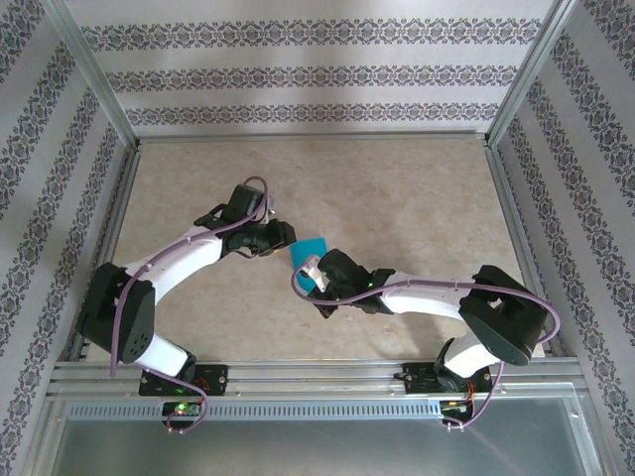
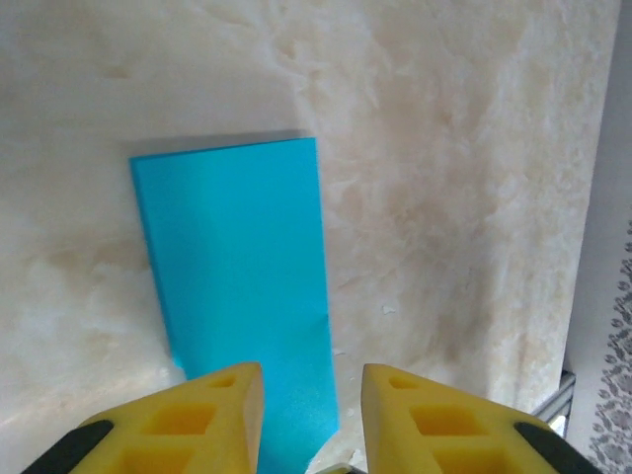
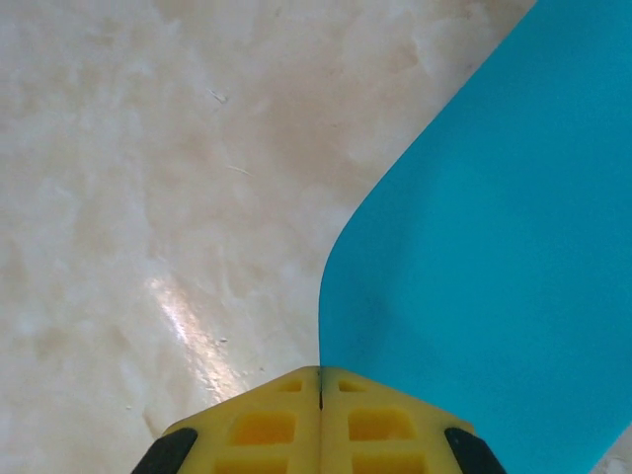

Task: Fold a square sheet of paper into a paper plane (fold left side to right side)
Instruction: Third fold the triangle at the center of the table.

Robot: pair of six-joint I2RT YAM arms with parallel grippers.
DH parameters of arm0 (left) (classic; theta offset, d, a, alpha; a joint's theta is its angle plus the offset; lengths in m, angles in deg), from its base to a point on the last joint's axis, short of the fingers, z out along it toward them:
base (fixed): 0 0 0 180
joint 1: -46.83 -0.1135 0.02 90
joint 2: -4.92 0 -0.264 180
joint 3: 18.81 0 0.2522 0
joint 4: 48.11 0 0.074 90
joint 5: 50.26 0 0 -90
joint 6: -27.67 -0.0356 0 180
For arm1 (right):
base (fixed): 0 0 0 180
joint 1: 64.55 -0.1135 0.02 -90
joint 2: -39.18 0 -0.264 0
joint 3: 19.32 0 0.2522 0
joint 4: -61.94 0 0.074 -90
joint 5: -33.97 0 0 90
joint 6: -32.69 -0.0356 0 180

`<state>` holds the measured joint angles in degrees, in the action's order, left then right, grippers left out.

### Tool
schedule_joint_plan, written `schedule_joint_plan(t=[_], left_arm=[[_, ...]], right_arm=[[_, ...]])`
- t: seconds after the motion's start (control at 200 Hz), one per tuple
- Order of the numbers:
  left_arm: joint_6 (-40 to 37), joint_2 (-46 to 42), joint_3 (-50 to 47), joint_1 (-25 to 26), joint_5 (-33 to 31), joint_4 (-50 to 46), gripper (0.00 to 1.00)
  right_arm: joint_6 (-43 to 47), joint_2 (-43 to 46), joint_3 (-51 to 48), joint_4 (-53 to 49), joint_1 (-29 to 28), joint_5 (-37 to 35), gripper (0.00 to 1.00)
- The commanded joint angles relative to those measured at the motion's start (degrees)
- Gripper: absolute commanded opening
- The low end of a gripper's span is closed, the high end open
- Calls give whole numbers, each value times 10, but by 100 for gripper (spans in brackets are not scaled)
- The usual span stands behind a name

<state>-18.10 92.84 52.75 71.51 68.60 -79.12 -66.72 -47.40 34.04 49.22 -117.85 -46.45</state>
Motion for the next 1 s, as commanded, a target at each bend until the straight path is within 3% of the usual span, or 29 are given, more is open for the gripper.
schedule_joint_plan(t=[0.0,0.515,0.994], left_arm=[[-27,50,22,5,44,0,27],[-65,227,105,44,67,7,17],[-80,272,108,62,37,-11,9]], right_arm=[[-39,0,-9,35,13,73,0],[-68,-25,-11,61,39,145,0],[-96,-36,-14,58,75,142,0]])
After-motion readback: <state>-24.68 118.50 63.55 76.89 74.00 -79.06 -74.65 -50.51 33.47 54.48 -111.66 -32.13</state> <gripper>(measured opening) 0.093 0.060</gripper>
